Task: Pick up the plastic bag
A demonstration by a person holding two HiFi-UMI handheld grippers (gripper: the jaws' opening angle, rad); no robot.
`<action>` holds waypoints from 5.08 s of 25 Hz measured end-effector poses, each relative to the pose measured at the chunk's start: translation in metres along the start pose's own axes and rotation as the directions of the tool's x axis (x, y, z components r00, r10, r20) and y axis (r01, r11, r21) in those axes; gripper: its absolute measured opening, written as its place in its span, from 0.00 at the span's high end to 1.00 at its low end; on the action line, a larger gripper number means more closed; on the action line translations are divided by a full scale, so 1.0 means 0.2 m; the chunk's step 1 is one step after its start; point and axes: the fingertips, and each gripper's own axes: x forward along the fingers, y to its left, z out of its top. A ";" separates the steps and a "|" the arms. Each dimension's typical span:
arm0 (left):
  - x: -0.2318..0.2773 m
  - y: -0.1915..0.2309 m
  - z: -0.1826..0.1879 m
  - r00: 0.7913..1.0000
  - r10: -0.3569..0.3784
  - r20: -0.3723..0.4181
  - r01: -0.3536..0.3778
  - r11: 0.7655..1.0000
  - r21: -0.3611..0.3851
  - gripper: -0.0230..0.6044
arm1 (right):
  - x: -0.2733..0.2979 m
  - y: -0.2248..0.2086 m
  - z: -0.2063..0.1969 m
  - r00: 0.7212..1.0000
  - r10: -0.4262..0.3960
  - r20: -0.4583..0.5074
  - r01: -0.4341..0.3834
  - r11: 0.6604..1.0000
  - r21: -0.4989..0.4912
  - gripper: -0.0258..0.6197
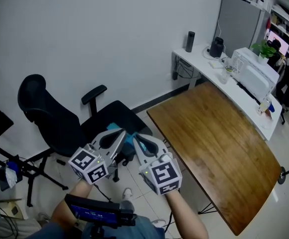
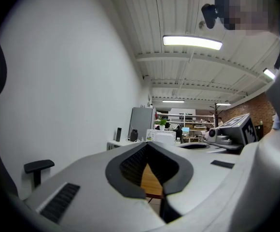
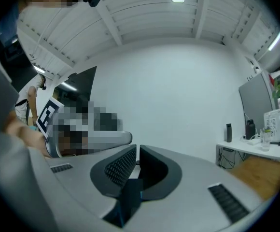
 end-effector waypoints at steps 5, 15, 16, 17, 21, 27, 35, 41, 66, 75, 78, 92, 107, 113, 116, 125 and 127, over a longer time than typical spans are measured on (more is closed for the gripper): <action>0.09 0.06 -0.12 1.000 -0.024 -0.021 0.023 1.000 -0.019 0.95 | 0.05 -0.05 -0.11 0.999 -0.044 -0.009 0.044 0.999 0.011 0.91; 0.25 0.19 -0.40 0.995 -0.066 -0.078 0.061 0.995 -0.075 0.95 | 0.15 -0.20 -0.37 0.987 -0.151 -0.057 0.156 0.983 0.096 0.91; 0.27 0.20 -0.43 0.994 -0.071 -0.085 0.065 0.995 -0.078 0.95 | 0.16 -0.22 -0.40 0.985 -0.163 -0.063 0.169 0.980 0.108 0.91; 0.28 0.22 -0.46 0.993 -0.076 -0.094 0.068 0.994 -0.080 0.95 | 0.16 -0.23 -0.43 0.982 -0.177 -0.069 0.184 0.976 0.118 0.91; 0.34 0.26 -0.58 0.986 -0.101 -0.134 0.088 0.991 -0.098 0.95 | 0.20 -0.29 -0.56 0.968 -0.230 -0.097 0.243 0.959 0.148 0.91; 0.43 0.29 -0.82 0.965 -0.152 -0.213 0.131 0.985 -0.109 0.95 | 0.23 -0.36 -0.80 0.949 -0.285 -0.137 0.308 0.930 0.199 0.91; 0.47 0.33 -1.06 0.934 -0.205 -0.292 0.171 0.976 -0.137 0.95 | 0.30 -0.37 -1.10 0.926 -0.316 -0.208 0.365 0.889 0.275 0.91; 0.48 0.39 -1.16 0.919 -0.209 -0.335 0.165 0.974 -0.155 0.95 | 0.27 -0.46 -1.38 0.883 -0.373 -0.285 0.465 0.781 0.417 0.85; 0.52 0.48 -1.32 0.893 -0.214 -0.396 0.162 0.974 -0.160 0.95 | 0.33 -0.47 -2.01 0.906 -0.278 -0.318 0.389 0.255 0.885 0.59; 0.51 0.51 -1.33 0.895 -0.202 -0.398 0.143 0.975 -0.173 0.95 | 0.41 -0.42 -2.00 0.953 -0.214 -0.215 0.257 0.193 0.947 0.69; 0.51 0.52 -1.34 0.895 -0.197 -0.399 0.137 0.975 -0.174 0.95 | 0.39 -0.43 -1.99 0.943 -0.231 -0.239 0.297 0.260 0.919 0.93; 0.55 0.57 -1.28 0.913 -0.160 -0.375 0.083 0.974 -0.213 0.95 | 0.49 -0.50 -1.67 0.962 -0.172 -0.213 0.269 0.451 0.851 0.96; 0.58 0.74 -0.82 0.983 -0.008 -0.185 -0.047 0.955 -0.291 0.96 | 0.84 -0.63 -1.04 0.975 -0.050 -0.215 0.190 0.688 0.700 0.96; 0.65 0.80 -0.65 0.992 0.025 -0.125 -0.064 0.946 -0.317 0.96 | 0.97 -0.70 -0.79 0.980 -0.051 -0.192 0.164 0.754 0.636 0.96; 0.68 0.82 -0.56 0.995 0.040 -0.090 -0.066 0.946 -0.316 0.95 | 1.01 -0.74 -0.68 0.983 -0.064 -0.173 0.158 0.777 0.610 0.96; 0.79 0.90 -0.39 0.996 0.073 -0.043 -0.082 0.961 -0.263 0.95 | 1.08 -0.95 -0.48 0.991 -0.093 -0.101 0.134 0.811 0.569 0.96; 0.85 0.89 -0.37 0.997 0.068 -0.043 -0.076 0.966 -0.246 0.95 | 1.10 -1.01 -0.45 0.991 -0.096 -0.091 0.131 0.818 0.561 0.96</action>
